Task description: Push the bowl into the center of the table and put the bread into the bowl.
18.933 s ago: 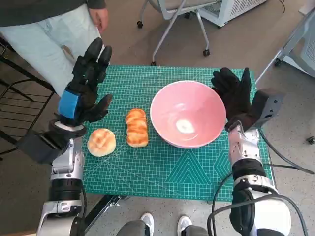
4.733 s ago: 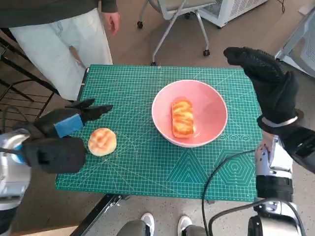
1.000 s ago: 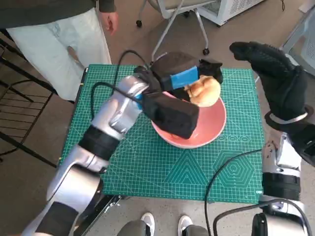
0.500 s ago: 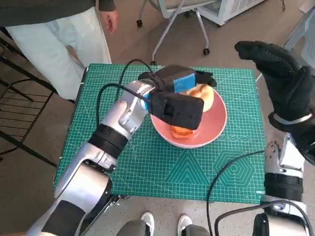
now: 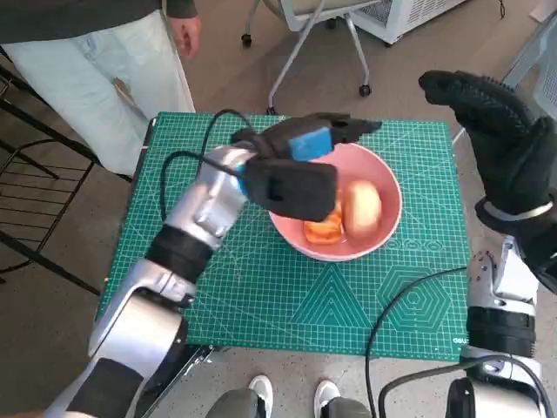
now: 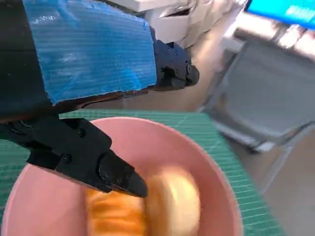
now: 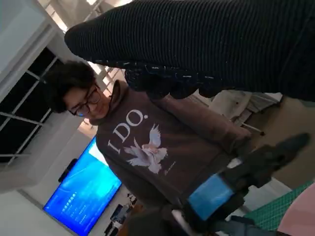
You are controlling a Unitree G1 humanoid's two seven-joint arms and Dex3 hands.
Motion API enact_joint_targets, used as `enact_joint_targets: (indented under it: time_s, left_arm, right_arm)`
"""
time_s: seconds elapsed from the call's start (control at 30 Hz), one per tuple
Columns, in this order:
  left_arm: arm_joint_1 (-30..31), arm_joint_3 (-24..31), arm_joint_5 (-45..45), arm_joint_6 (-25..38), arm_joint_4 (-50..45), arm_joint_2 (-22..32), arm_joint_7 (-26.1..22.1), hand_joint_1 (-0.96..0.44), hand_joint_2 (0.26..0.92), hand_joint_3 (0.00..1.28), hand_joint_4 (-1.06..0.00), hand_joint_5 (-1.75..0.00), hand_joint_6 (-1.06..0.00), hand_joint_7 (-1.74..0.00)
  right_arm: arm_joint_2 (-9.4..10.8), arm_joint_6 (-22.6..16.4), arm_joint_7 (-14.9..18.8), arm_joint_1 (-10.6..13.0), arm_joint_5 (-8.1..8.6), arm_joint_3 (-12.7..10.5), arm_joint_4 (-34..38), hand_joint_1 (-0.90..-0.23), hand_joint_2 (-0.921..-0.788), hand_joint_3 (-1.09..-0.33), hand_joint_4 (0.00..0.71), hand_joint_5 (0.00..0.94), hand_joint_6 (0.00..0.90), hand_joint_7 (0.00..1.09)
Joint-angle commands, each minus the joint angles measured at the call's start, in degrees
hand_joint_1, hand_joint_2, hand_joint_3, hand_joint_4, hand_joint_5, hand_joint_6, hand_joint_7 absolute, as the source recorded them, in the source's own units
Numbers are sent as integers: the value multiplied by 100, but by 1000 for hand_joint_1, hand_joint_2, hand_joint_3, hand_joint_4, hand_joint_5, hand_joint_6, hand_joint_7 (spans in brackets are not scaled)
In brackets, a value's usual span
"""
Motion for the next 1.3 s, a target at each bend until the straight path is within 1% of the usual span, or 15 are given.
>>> enact_joint_targets:
  time_s: [0.03, 0.1, 0.23, 0.27, 0.3, 0.37, 0.43, 0.5, 0.57, 0.73, 0.83, 0.9, 1.1, 1.3]
  left_arm:
    - [258, 605, -815, -176, -443, 222, -357, -496, 905, 23, 1, 1, -122, 0]
    - [378, 874, -1198, -252, -561, 233, -450, -516, 913, 31, 1, 1, -122, 0]
    - [696, 1384, -1891, -372, -961, 188, -468, -603, 919, 146, 1, 1, -134, -7]
    - [768, 1460, -2003, -384, -1073, 175, -455, -626, 920, 205, 0, 0, -141, -10]
    - [900, 1581, -2164, -466, -1256, 133, -397, -634, 920, 226, 0, 0, -144, -11]
    - [1169, 1796, -2459, -655, -1588, 28, -280, -656, 921, 363, -22, -10, -157, -19]
    - [1341, 1916, -2671, -753, -1786, -50, -250, -675, 921, 456, -23, -10, -147, -19]
    - [1544, 2050, -2957, -846, -2003, -135, -259, -683, 921, 514, -34, -15, -147, -34]
    - [1678, 2120, -3137, -869, -2163, -183, -268, -688, 921, 537, -37, -16, -144, -38]
    - [2053, 2330, -3506, -873, -2635, -295, -155, -719, 921, 556, -9, -3, -122, -37]
    - [2300, 2388, -3437, -1076, -2901, -273, -50, -737, 921, 544, -13, -5, -123, -46]
    - [2351, 2400, -3407, -1196, -2925, -244, -57, -743, 921, 539, -19, -8, -125, -50]
    - [2440, 2380, -3338, -1537, -2871, -191, -115, -759, 921, 543, -24, -9, -110, -50]
    - [2516, 2330, -3306, -1625, -2885, -176, -107, -770, 921, 551, -8, -1, -87, -45]
  right_arm:
    - [53, 90, -33, 111, 13, 17, -18, -698, -921, -638, 198, 2, 102, 307]
    - [57, 100, -48, 104, 1, 24, -35, -697, -921, -639, 198, 1, 102, 305]
    - [57, 107, -86, 82, -39, 34, -41, -694, -921, -640, 197, 1, 104, 302]
    - [55, 108, -95, 78, -48, 35, -41, -693, -921, -640, 197, 1, 105, 301]
    - [53, 107, -116, 64, -71, 40, -35, -693, -921, -639, 197, 1, 105, 300]
    - [47, 99, -153, 28, -109, 48, -10, -691, -921, -638, 197, 1, 109, 299]
    - [43, 100, -189, 9, -137, 59, -15, -691, -921, -636, 197, 1, 113, 298]
    - [49, 88, -257, -23, -204, 74, -29, -693, -921, -637, 198, 1, 116, 296]
    - [53, 80, -303, -40, -245, 82, -42, -694, -921, -638, 198, 1, 117, 294]
    - [99, 65, -514, -93, -421, 163, -136, -696, -921, -642, 199, 2, 124, 290]
    - [194, 12, -710, -134, -626, 256, -209, -699, -921, -657, 195, 0, 131, 277]
    - [217, -9, -773, -152, -687, 289, -206, -701, -921, -662, 194, 0, 132, 274]
    - [233, -46, -841, -209, -727, 354, -122, -708, -921, -669, 193, 0, 134, 270]
    - [226, -61, -823, -245, -674, 402, -57, -710, -921, -671, 190, 0, 131, 266]
